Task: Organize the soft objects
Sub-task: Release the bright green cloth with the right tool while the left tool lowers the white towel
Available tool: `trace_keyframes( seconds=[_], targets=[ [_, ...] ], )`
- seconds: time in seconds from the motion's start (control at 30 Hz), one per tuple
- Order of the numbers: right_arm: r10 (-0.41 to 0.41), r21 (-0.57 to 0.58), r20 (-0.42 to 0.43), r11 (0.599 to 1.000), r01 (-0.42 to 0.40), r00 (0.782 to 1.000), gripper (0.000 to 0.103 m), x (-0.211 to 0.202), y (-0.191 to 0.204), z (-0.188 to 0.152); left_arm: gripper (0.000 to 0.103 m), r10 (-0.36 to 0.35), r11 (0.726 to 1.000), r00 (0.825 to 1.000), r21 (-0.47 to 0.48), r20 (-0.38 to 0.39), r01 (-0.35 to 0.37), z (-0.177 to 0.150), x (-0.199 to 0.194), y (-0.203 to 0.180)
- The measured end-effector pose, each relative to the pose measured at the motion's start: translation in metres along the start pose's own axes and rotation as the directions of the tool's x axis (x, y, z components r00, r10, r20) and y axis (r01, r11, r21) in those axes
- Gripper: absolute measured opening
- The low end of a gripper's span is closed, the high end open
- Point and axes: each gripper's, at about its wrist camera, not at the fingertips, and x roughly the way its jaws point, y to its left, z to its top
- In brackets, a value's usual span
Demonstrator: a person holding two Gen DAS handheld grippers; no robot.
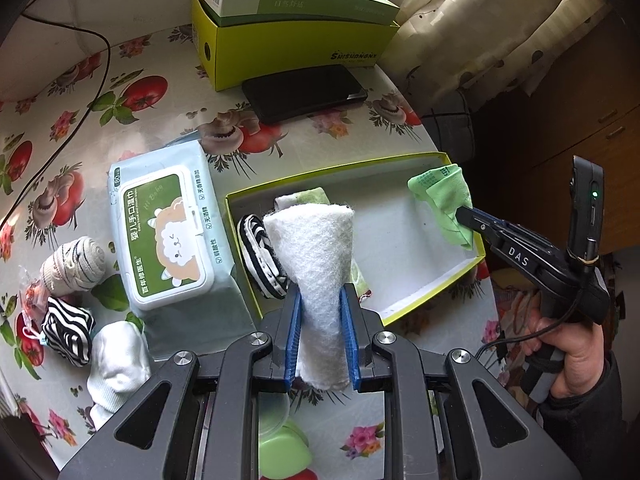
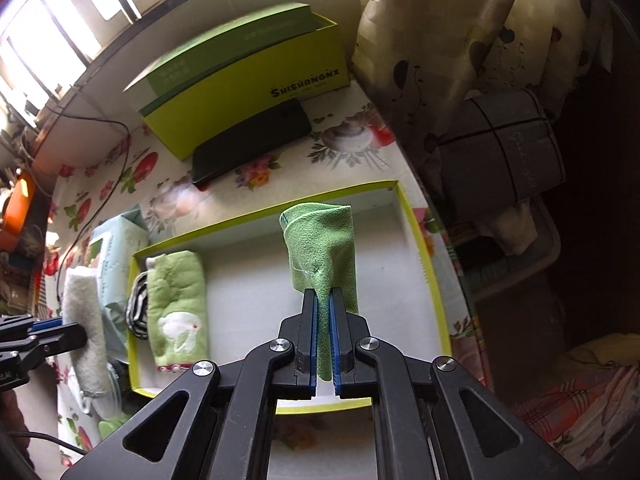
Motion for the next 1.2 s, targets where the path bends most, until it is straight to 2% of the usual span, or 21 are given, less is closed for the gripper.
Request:
trace_keyframes(
  seconds=[0.17, 0.33, 0.4, 0.8, 1.0, 1.2],
  targets=[
    [-0.057, 0.015, -0.014, 0.998, 0.057, 0.998, 0.007, 0.011, -0.016, 0.001, 0.02, -0.006, 1.0, 1.0, 0.018, -0.015, 0.006, 0.005, 0.008, -0.009],
    [-0.06, 0.041, -0.003, 0.997, 0.06, 0.998, 0.027, 0.007, -0.025, -0.001, 0.02, -0.016, 0.999, 1.0, 0.031, -0.027, 0.017, 0.012, 0.016, -0.018],
    [-0.062, 0.044, 0.002, 0.997, 0.062, 0.998, 0.031, 0.004, -0.025, -0.002, 0.02, -0.021, 0.999, 0.999, 0.035, -0.033, 0.023, 0.015, 0.019, -0.022],
    [0.004, 0.052, 0.005, 0.999, -0.004, 1.0, 0.032, -0.011, -0.012, -0.021, 0.02, -0.055, 0.998, 0.995, 0.023, -0.088, 0.058, 0.034, 0.06, -0.035],
    [0.043, 0.05, -0.023, 0.998, -0.042, 0.999, 0.032, -0.006, -0.003, -0.029, 0.021, -0.091, 0.996, 0.992, -0.022, -0.085, 0.089, 0.045, 0.075, -0.039],
    [0.07, 0.035, -0.041, 0.997, -0.068, 0.997, 0.032, -0.003, 0.005, -0.032, 0.027, -0.082, 0.996, 0.994, -0.05, -0.078, 0.078, 0.053, 0.084, -0.037]
  ],
)
